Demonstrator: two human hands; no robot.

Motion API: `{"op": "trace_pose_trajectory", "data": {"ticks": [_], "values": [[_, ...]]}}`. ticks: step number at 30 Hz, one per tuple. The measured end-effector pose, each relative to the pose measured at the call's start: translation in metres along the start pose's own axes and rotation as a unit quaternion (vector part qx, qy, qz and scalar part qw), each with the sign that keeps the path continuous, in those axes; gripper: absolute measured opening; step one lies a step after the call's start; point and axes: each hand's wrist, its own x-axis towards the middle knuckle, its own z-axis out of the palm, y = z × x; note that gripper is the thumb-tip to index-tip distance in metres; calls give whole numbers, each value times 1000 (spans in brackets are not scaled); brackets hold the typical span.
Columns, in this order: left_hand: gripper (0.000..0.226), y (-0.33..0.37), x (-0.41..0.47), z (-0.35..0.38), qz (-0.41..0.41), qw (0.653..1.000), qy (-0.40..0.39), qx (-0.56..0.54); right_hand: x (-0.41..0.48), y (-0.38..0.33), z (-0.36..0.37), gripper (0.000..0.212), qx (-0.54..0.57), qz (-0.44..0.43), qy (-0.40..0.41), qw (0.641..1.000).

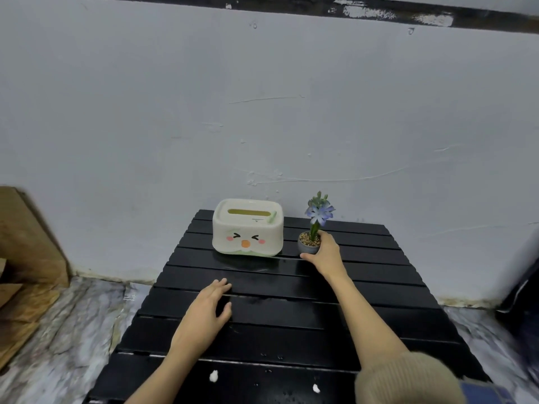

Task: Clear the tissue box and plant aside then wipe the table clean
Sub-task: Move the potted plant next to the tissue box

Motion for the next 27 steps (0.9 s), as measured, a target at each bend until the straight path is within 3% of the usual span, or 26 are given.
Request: {"op": "trace_pose_trajectory", "data": {"ticks": [11, 21, 27], "values": [[43, 0, 0, 2, -4, 1000, -8, -2, -19, 13, -1, 91, -29, 11, -31, 999], [49, 29, -3, -19, -24, 999, -16, 33, -136, 45, -80, 71, -141, -7, -12, 990], [47, 53, -22, -37, 31, 997, -26, 59, -207, 70, -129, 67, -277, 19, 11, 960]]}}
